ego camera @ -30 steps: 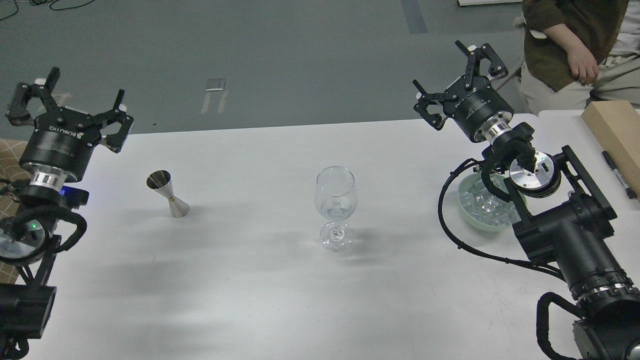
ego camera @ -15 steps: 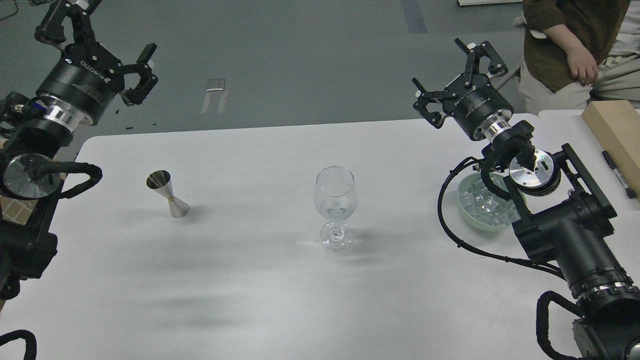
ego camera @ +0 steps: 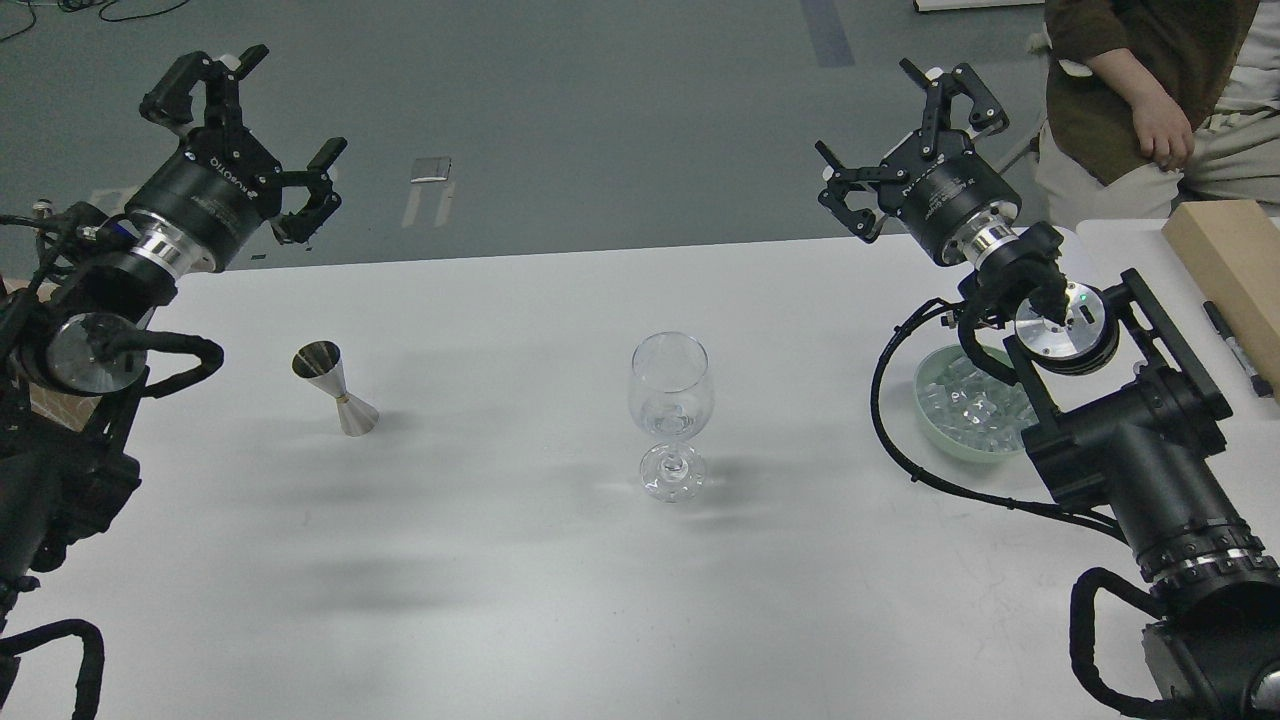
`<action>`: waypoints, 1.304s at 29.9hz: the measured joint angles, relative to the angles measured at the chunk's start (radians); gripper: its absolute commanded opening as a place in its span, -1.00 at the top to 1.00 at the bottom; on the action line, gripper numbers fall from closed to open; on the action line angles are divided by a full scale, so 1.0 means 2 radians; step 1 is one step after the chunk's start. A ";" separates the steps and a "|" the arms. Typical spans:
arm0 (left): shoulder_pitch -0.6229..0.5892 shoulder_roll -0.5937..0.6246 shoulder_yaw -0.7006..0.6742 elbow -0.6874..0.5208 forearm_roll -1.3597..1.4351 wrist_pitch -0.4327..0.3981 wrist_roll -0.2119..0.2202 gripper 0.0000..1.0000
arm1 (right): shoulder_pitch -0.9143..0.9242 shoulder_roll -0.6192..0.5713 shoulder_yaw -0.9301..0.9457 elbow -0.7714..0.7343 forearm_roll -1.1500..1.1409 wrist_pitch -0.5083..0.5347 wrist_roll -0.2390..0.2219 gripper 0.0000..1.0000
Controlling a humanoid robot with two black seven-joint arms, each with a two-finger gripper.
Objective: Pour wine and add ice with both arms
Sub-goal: 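Raise the open left gripper away from the jigger, then swing the right hand out and lower it beside the ice bowl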
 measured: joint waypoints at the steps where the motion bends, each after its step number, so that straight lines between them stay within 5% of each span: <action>1: 0.000 0.000 0.000 0.001 0.000 0.000 -0.008 -0.95 | 0.003 0.000 0.000 -0.005 0.000 0.000 0.000 -1.00; 15: 0.003 -0.002 0.008 0.003 0.001 0.000 -0.023 -0.95 | 0.022 0.000 -0.010 -0.027 -0.006 -0.012 0.001 -1.00; 23: 0.002 -0.002 0.007 0.003 0.001 0.000 -0.023 -0.95 | 0.046 -0.003 -0.103 -0.023 -0.073 -0.025 0.007 -1.00; 39: 0.000 -0.001 0.008 0.000 0.001 0.000 -0.023 -0.95 | 0.166 -0.178 -0.404 -0.018 -0.129 -0.054 0.007 -0.95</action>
